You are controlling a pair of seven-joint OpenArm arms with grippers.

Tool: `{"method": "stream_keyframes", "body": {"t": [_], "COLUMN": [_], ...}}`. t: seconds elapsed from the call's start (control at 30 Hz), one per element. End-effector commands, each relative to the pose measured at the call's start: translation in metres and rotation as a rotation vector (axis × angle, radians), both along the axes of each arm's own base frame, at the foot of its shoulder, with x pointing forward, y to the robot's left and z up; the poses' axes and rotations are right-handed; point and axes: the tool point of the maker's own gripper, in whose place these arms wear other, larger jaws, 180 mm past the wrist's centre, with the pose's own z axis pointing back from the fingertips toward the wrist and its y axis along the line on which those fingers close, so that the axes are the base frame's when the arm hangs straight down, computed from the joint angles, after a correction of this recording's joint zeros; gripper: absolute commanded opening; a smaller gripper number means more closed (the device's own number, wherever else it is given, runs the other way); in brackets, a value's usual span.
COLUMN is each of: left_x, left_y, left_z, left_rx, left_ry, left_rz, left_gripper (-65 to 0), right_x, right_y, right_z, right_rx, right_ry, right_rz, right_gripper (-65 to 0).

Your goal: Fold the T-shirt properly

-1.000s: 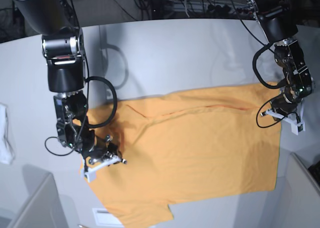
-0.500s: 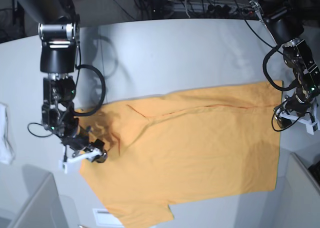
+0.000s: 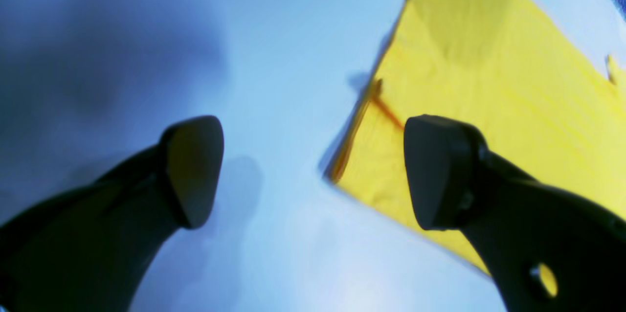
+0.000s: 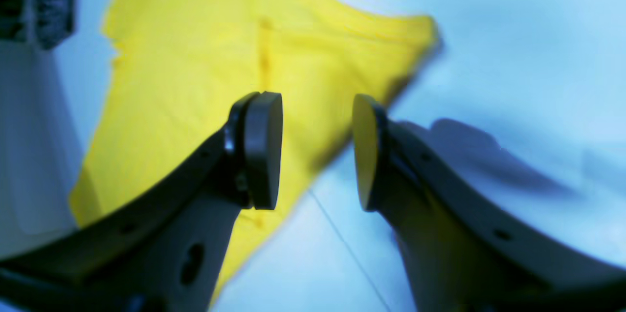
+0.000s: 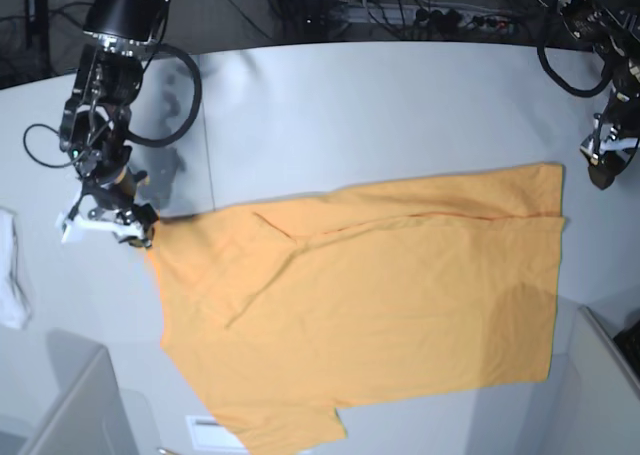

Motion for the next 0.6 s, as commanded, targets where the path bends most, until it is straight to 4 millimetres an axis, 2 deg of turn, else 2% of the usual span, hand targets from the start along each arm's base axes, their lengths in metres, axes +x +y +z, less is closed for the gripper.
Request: {"method": "stream_keyframes", "body": {"t": [0.0, 0.03, 0.1, 0.2, 0.3, 0.47, 0.57], "left_x": [0.0, -0.005, -0.01, -0.013, -0.014, -0.004, 0.002], "left_y": [-0.001, -0.002, -0.006, -0.012, -0.013, -0.015, -0.015], "left_z": [0.009, 0.007, 0.004, -0.003, -0.017, -0.039, -0.043], "left_rx": [0.004, -0.012, -0.045, -0.075, -0.114, -0.203, -0.227], "left_ry": [-0.037, -0.041, -0.048, -0.051, -0.039, -0.044, -0.053], "left_rz": [-0.011, -0.012, -0.015, -0.008, 0.008, 0.038, 0.045], "left_gripper": [-9.4, -9.4, -9.4, -9.4, -9.4, -9.4, -9.4], "right_x": [0.004, 0.0, -0.011, -0.018, -0.019, -0.008, -0.001], "right_y": [0.001, 0.006, 0.0, -0.005, -0.004, -0.003, 0.001], "right_z": [0.009, 0.003, -0.006, -0.01, -0.016, -0.033, -0.035], "right_rx": [0.005, 0.019, 0.018, 0.002, 0.005, 0.026, 0.031], "right_ry": [-0.034, -0.023, -0.027, -0.046, -0.031, -0.002, -0.011], "right_rz": [-0.007, -0.013, -0.076, -0.13, -0.133, -0.128, -0.103], "right_gripper": [-38.7, -35.9, -31.2, -29.3, -29.1, -29.1, -29.3]}}
